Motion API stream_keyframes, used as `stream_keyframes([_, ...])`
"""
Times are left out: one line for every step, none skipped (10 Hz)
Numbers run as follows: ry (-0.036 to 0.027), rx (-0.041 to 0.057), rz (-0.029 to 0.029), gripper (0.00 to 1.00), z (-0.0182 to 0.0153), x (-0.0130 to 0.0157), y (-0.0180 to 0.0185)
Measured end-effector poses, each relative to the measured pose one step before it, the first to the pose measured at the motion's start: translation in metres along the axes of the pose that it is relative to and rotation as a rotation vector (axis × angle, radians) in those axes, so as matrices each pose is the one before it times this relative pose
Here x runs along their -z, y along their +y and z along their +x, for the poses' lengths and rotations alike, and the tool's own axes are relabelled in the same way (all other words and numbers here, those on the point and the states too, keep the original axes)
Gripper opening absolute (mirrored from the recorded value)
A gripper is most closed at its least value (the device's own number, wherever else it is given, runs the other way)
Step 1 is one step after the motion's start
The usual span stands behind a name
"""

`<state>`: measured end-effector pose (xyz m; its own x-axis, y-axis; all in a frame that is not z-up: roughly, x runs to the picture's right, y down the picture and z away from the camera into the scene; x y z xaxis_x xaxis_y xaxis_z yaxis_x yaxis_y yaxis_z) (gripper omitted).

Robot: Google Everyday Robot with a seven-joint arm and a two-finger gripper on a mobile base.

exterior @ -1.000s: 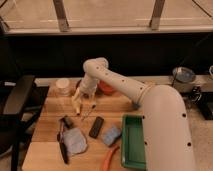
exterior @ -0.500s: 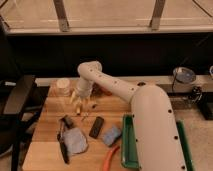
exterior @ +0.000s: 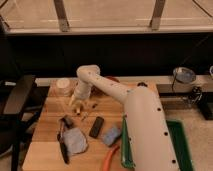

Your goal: Place banana in red bowl

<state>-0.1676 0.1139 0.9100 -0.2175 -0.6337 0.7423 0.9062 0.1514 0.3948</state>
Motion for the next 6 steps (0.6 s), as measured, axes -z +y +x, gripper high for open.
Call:
stream_keyframes([-0.00002,0.00499,-0.0021,0.44,0.0002,-0.00193,0.00033])
stream_keyframes([0.00145,0.00626,-0.00028,0.33,0.00032,-0.00258,-0.00255])
stream_keyframes([0.00212,0.00178,-0.00036,0.23,-0.00019,0.00056,-0.00044])
stream_keyframes([0.02128,0.0033,-0.00092,0.11,-0.00058,0.00809,-0.00033])
stream_keyframes([0.02638,-0.0042,0.00046,0.03,-0.00122,0.01375,0.001])
stream_keyframes([0.01785,-0.0031,-0.00009,0.0,-0.00183,0.01334,-0.00064])
